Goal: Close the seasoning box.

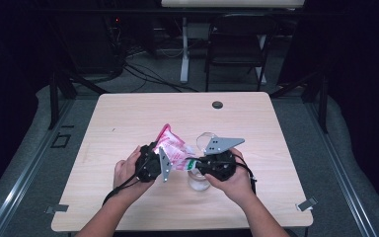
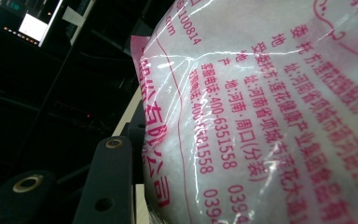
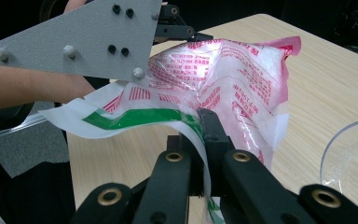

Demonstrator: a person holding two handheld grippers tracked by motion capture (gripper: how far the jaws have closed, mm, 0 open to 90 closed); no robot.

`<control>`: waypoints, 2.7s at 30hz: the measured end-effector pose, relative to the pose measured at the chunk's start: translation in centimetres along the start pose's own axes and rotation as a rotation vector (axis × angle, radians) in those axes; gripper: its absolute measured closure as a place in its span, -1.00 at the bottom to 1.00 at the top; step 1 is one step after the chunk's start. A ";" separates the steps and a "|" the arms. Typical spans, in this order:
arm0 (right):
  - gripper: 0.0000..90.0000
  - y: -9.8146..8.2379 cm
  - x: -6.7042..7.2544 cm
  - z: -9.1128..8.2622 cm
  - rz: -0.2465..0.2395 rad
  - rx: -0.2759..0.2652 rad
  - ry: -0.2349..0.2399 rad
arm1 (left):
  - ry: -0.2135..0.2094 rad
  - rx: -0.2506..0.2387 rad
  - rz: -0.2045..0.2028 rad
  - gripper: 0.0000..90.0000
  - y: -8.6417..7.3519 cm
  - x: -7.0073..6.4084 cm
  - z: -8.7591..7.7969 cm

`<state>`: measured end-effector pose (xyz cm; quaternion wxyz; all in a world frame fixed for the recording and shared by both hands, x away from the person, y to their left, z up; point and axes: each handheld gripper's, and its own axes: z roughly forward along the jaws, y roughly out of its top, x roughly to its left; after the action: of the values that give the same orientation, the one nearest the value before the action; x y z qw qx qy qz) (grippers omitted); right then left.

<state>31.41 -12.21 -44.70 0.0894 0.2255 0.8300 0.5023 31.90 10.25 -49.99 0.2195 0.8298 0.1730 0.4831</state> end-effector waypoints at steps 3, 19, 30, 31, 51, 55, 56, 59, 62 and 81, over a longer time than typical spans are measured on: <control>1.00 0.0 0.0 -0.1 0.007 -0.002 0.002 | 0.004 0.000 0.010 0.30 0.1 0.0 0.0; 1.00 -0.3 -0.3 -0.1 0.013 0.002 -0.003 | 0.038 0.027 0.097 0.30 0.5 0.1 -0.4; 1.00 -0.5 -0.4 -0.2 0.015 0.007 0.000 | 0.053 0.031 0.127 0.30 0.8 0.1 -0.5; 1.00 -0.5 -0.4 -0.2 0.014 0.008 0.000 | 0.055 0.035 0.137 0.30 0.9 0.1 -0.5; 1.00 -0.9 -0.9 -0.3 0.032 0.016 0.006 | 0.079 0.040 0.195 0.30 1.3 -0.1 -0.7; 1.00 -0.9 -1.0 -0.4 0.035 0.018 0.008 | 0.081 0.040 0.199 0.30 1.3 -0.1 -0.8; 1.00 -0.9 -1.0 -0.4 0.035 0.018 0.009 | 0.080 0.041 0.200 0.30 1.3 -0.1 -0.8; 1.00 -1.0 -1.0 -0.4 0.036 0.018 0.010 | 0.085 0.041 0.204 0.30 1.4 -0.1 -0.8; 1.00 -1.0 -1.0 -0.4 0.036 0.019 0.012 | 0.087 0.038 0.212 0.30 1.4 -0.2 -0.8; 1.00 -1.4 -1.2 -0.1 0.046 0.029 0.016 | 0.107 0.042 0.257 0.30 1.5 -0.3 -0.9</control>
<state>32.03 -13.38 -45.97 0.0682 0.2418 0.8324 0.4939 31.09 9.04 -48.99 0.1292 0.8226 0.0867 0.5469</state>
